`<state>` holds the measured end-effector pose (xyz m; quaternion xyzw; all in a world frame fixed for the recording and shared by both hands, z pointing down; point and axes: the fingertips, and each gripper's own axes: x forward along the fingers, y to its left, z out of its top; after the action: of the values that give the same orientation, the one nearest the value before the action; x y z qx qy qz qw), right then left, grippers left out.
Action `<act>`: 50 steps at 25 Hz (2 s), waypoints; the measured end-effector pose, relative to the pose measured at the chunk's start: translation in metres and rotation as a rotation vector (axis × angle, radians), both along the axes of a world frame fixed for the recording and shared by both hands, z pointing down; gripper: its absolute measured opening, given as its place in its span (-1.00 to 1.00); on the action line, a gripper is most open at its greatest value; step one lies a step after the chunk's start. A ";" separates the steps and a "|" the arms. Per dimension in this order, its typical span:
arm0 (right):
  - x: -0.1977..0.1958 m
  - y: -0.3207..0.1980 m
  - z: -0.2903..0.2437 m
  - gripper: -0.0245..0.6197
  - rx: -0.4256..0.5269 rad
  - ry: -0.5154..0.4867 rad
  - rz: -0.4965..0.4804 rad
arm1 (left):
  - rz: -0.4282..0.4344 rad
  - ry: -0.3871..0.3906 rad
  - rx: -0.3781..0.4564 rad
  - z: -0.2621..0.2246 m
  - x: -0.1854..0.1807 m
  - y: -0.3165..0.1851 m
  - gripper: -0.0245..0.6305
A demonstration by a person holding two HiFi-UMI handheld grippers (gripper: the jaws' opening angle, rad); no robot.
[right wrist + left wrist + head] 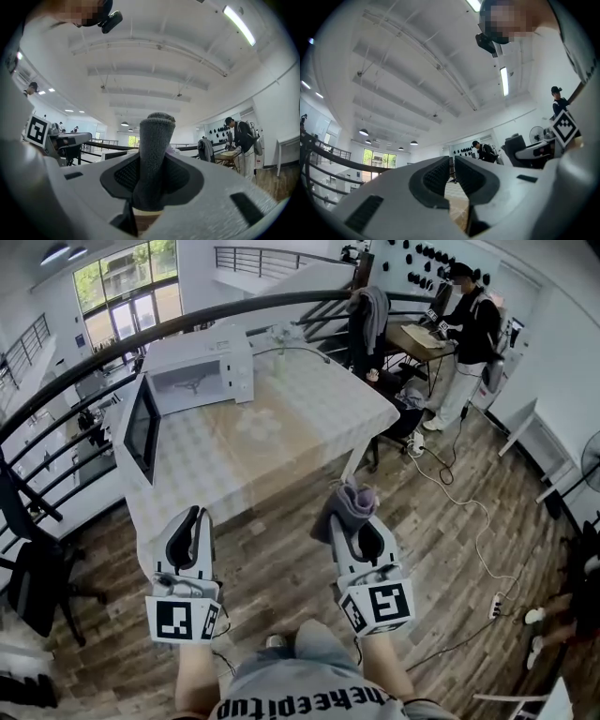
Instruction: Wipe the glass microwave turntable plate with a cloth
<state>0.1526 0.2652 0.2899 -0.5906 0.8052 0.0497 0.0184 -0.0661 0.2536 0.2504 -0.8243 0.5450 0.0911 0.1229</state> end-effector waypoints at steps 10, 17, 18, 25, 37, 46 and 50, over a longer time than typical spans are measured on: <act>-0.004 -0.102 0.016 -0.57 -0.020 0.002 -0.031 | -0.050 0.010 -0.017 0.017 -0.012 -0.090 -0.81; -0.005 -0.196 -0.001 -0.57 0.012 0.006 -0.092 | -0.112 -0.002 0.013 -0.002 -0.011 -0.170 -0.81; -0.004 -0.208 -0.004 -0.57 0.016 0.006 -0.101 | -0.118 -0.002 0.019 -0.005 -0.009 -0.179 -0.82; 0.007 -0.276 -0.013 -0.57 0.028 0.018 -0.159 | -0.153 0.004 0.050 -0.016 0.011 -0.238 -0.82; -0.008 -0.354 0.026 -0.56 -0.106 -0.145 -0.359 | -0.227 -0.009 0.016 -0.002 0.013 -0.296 -0.81; -0.048 -0.425 0.106 -0.59 -0.439 -0.137 -0.348 | -0.198 -0.019 -0.013 0.002 -0.013 -0.361 -0.82; -0.082 -0.449 0.123 -0.60 -0.480 -0.055 -0.408 | -0.167 -0.029 -0.006 -0.001 -0.029 -0.396 -0.81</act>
<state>0.0709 -0.1840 0.4130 -0.4054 0.8950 -0.1627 -0.0903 -0.0949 -0.1422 0.2497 -0.7776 0.6103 0.0671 0.1356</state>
